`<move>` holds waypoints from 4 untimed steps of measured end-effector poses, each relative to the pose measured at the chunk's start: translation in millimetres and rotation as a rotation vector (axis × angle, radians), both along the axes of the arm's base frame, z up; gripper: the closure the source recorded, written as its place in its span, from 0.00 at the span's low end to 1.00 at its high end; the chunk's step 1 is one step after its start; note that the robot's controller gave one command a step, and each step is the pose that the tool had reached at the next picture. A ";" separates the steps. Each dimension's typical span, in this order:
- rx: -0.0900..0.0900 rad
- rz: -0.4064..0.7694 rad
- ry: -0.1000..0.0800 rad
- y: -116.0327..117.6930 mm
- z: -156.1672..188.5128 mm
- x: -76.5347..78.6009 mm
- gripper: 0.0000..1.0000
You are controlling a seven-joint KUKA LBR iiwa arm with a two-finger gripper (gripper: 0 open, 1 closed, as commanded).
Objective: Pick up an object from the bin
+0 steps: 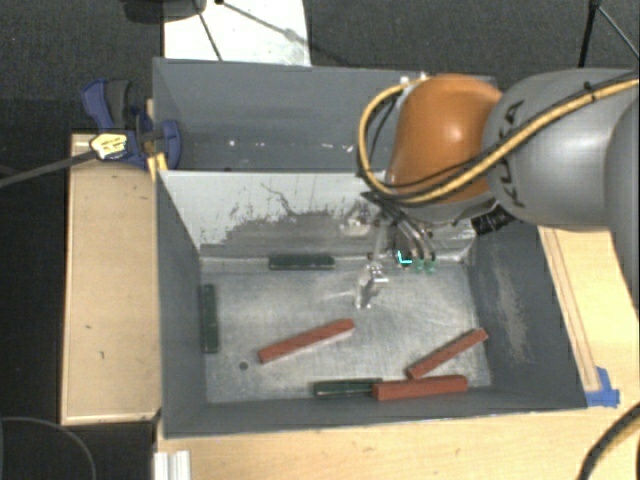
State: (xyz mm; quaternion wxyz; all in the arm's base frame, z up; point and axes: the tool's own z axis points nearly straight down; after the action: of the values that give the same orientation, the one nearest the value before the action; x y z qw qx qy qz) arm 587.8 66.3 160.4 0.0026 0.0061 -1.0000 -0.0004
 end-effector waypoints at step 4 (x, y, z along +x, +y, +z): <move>0.001 0.303 -0.012 40.4 -32.6 -57.0 0.00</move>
Offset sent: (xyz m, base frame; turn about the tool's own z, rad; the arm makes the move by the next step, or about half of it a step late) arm -0.0603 0.0336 -0.0904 -0.2654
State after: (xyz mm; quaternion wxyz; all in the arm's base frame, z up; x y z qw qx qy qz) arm 530.8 106.6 127.9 -0.0033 0.1570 -0.9876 -0.0005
